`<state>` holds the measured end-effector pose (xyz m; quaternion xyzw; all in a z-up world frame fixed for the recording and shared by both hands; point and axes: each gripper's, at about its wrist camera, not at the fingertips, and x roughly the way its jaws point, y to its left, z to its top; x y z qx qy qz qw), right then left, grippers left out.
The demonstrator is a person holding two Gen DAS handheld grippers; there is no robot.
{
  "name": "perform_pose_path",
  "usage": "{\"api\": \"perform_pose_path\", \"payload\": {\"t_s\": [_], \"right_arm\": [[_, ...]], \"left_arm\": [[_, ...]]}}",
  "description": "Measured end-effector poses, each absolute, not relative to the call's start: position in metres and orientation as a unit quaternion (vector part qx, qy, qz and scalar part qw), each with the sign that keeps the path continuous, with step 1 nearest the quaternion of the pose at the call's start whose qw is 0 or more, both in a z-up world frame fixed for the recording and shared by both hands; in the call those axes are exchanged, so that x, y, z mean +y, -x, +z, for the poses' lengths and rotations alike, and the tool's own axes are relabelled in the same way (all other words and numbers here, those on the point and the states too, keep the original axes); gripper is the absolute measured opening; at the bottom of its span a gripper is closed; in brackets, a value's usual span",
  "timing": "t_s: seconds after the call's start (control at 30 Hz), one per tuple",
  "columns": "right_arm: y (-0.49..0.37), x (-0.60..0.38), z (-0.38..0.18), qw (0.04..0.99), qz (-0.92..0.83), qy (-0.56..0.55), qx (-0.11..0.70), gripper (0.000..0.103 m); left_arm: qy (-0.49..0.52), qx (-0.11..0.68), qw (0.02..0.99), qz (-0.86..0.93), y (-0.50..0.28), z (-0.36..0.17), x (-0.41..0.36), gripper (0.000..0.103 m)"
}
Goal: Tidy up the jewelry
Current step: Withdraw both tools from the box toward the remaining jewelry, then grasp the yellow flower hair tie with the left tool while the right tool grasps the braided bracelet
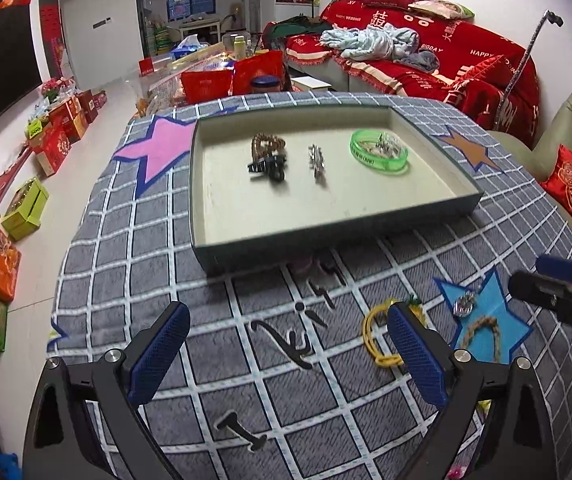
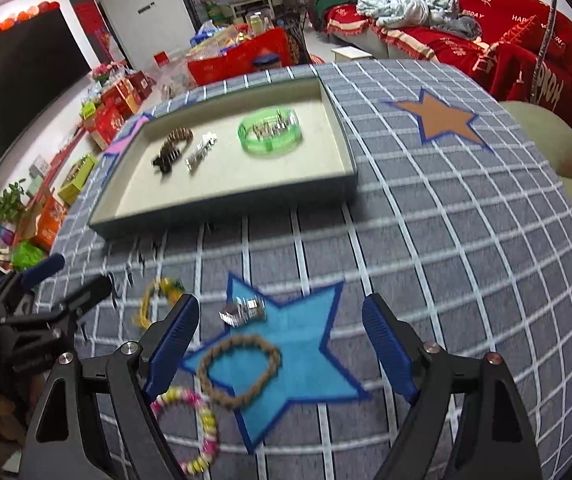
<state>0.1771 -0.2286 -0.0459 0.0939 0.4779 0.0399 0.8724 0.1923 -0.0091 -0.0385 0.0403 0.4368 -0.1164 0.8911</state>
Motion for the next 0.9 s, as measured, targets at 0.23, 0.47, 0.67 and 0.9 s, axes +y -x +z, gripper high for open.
{"api": "perform_pose_path", "payload": {"t_s": [0.23, 0.47, 0.67, 0.9], "right_arm": [[-0.163, -0.231, -0.060, 0.865, 0.028, -0.090, 0.493, 0.086], [-0.159, -0.227, -0.065, 0.864, 0.024, -0.068, 0.499, 0.086], [-0.159, -0.227, -0.073, 0.860, 0.028, -0.059, 0.506, 0.086], [-0.159, -0.213, -0.077, 0.862, 0.038, -0.017, 0.505, 0.075]], "left_arm": [[-0.037, 0.457, 0.882, -0.112, -0.190, -0.055, -0.010, 0.103], [-0.070, 0.447, 0.882, -0.134, -0.190, -0.055, -0.029, 0.103], [-0.086, 0.448, 0.877, -0.150, -0.195, -0.057, -0.043, 0.103], [-0.106, 0.453, 0.871, -0.158, -0.198, -0.064, -0.056, 0.103]]}}
